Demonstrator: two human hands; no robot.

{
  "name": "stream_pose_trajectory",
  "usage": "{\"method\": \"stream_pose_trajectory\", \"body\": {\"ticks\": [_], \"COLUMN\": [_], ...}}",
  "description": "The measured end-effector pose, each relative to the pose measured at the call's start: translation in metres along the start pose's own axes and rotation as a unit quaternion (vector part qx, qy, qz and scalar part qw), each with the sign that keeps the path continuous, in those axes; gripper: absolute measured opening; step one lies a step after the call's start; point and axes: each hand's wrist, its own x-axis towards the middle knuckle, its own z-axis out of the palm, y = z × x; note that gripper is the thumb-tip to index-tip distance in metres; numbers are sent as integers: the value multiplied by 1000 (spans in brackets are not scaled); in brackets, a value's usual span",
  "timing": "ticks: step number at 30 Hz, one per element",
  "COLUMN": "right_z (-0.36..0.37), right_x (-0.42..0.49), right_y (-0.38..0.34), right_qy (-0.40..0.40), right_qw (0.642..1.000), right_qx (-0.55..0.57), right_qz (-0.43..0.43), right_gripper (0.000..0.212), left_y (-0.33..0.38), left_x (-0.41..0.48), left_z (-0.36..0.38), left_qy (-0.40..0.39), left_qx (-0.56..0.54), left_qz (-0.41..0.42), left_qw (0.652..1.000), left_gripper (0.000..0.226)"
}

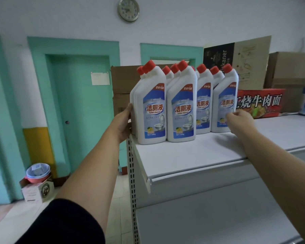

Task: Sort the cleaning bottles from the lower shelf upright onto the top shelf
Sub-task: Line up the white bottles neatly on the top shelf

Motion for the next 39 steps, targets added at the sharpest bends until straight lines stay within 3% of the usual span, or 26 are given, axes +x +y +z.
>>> {"method": "stream_pose_trajectory", "body": {"ticks": [18, 27, 33, 39], "right_z": [0, -4, -15, -29], "right_x": [7, 11, 20, 39], "right_y": [10, 9, 18, 35], "right_qy": [-23, -114, -169, -196], "right_qw": [998, 990, 971, 961], "right_qx": [49, -84, -158, -164], "right_qz": [14, -20, -55, -110], "right_gripper": [19, 35, 41, 53], "left_y": [3, 6, 17, 16], "left_x": [-18, -36, -72, -108], "left_z": [12, 17, 36, 65], "left_qy": [27, 37, 83, 115], "left_qx": [37, 125, 185, 252], "left_qz": [-1, 5, -22, 9], "left_qw": [999, 991, 979, 961], "left_gripper": [44, 44, 55, 73]}}
